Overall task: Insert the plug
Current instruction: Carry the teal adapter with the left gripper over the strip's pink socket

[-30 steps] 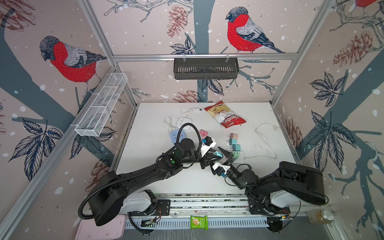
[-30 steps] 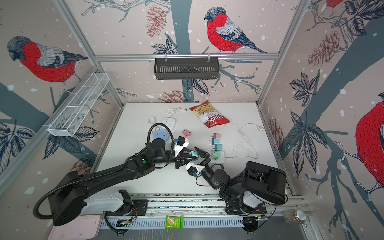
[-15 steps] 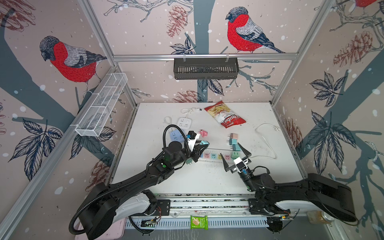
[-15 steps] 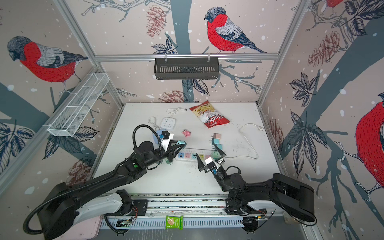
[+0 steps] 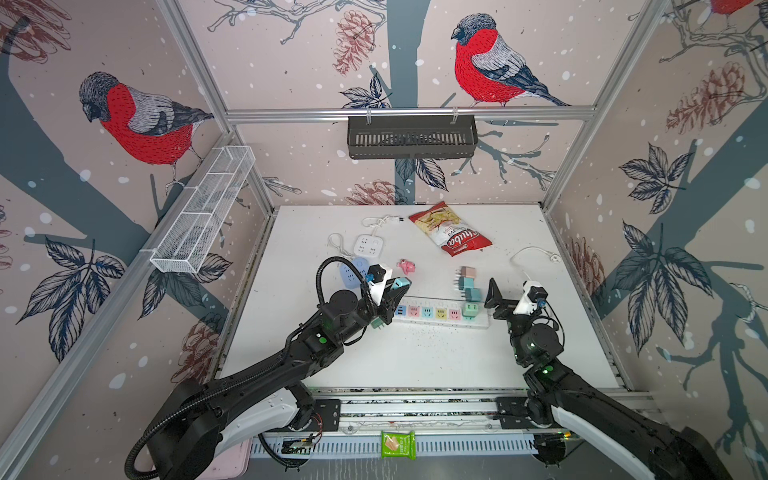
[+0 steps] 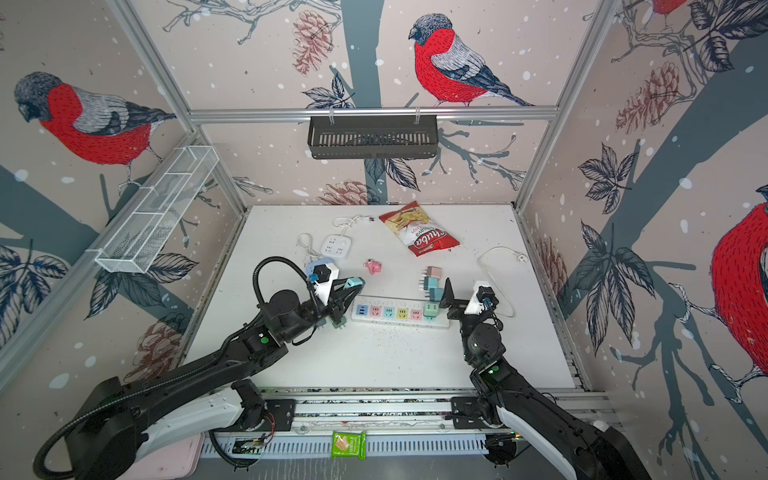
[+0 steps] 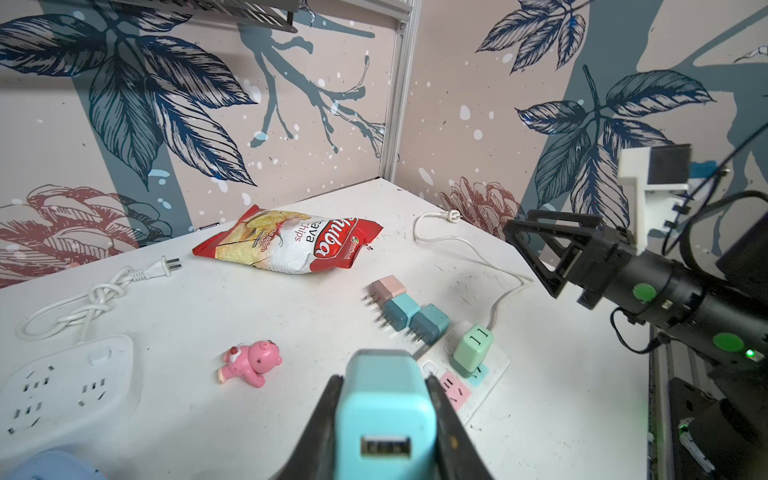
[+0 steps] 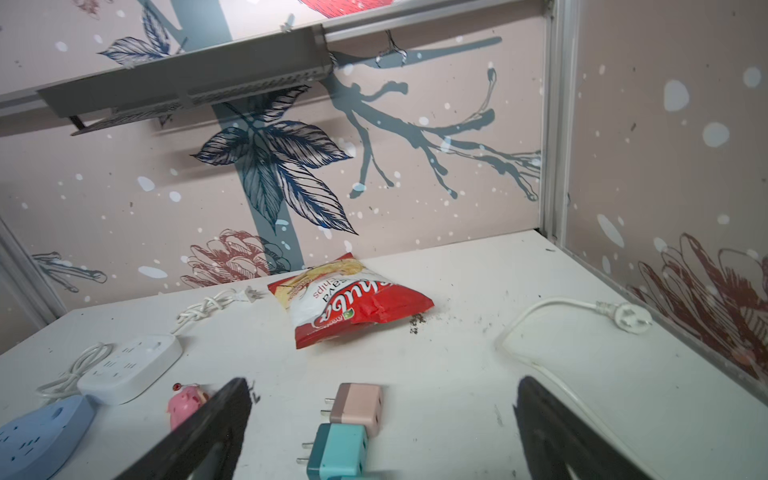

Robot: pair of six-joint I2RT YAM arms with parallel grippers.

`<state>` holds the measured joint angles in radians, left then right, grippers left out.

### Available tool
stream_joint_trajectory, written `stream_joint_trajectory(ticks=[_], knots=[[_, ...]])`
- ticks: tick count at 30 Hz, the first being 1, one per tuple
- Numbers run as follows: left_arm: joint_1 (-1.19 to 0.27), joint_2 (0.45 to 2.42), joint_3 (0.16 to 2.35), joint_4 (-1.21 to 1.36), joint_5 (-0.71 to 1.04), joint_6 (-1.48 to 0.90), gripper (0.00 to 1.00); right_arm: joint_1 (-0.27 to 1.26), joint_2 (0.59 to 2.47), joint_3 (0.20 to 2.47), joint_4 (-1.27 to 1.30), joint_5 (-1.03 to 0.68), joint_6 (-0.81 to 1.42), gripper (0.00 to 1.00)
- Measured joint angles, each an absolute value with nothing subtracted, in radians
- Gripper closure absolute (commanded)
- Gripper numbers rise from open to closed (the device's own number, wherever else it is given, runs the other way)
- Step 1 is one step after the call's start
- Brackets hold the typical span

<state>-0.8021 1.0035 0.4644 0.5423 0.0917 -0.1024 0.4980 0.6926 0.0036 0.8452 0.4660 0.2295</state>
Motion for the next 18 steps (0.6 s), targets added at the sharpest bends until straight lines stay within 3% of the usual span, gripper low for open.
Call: stream_joint_trajectory(ticks=[10, 18], knots=[[-0.841, 1.053, 0.523, 0.488, 0.136, 0.051, 1.00, 0.358, 0.794, 0.004, 0.843, 0.325, 0.352, 0.00], [-0.845, 1.129, 0.519, 0.456, 0.166, 0.231, 1.00, 0.305, 0.995, 0.062, 0.899, 0.241, 0.366, 0.00]])
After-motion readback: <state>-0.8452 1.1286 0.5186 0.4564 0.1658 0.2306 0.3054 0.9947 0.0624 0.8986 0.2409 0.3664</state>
